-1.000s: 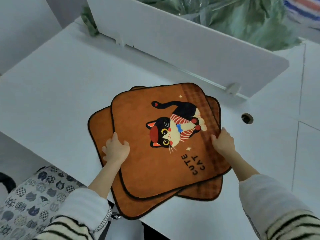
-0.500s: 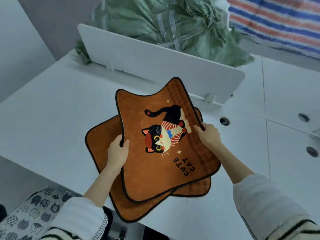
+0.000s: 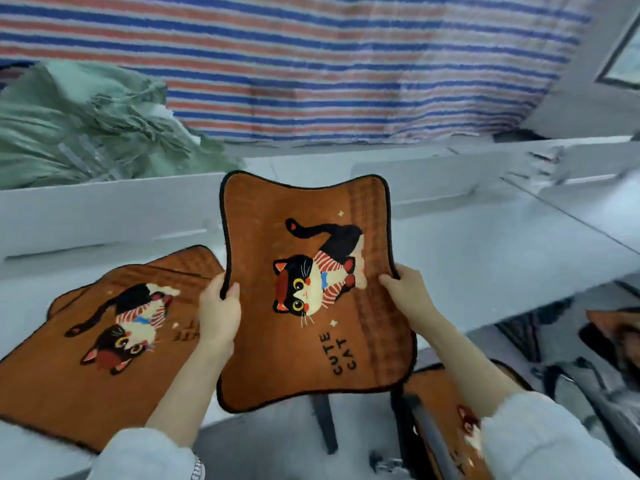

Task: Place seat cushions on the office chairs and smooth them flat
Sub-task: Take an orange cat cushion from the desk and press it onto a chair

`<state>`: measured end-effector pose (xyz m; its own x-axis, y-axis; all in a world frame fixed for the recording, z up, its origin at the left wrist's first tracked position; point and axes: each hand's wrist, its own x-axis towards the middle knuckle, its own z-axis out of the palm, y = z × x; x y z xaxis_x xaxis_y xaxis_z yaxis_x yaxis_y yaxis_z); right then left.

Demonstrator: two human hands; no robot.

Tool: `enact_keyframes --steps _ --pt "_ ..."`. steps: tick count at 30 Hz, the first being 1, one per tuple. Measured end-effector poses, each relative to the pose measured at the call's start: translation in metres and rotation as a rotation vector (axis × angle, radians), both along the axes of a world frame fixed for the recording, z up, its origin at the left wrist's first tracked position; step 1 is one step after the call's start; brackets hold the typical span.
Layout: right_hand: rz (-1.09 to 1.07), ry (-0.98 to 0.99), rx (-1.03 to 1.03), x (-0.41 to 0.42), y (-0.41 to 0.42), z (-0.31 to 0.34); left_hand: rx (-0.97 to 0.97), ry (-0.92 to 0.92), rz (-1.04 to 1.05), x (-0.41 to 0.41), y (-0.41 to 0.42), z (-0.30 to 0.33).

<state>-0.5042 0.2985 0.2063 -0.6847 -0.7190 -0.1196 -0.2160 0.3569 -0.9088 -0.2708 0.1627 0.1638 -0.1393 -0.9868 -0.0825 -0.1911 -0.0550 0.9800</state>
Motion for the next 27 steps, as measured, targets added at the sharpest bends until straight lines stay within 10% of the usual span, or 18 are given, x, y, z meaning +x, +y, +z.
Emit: enact_keyframes --steps 9,27 --pt "-0.493 -0.120 -0.133 -0.141 0.288 0.055 -0.145 0.147 -0.396 -0.206 0.215 0.074" --pt "-0.877 0.371 -0.186 -0.461 0.765 0.106 -0.146 0.376 -0.958 -0.663 0.687 0.129"
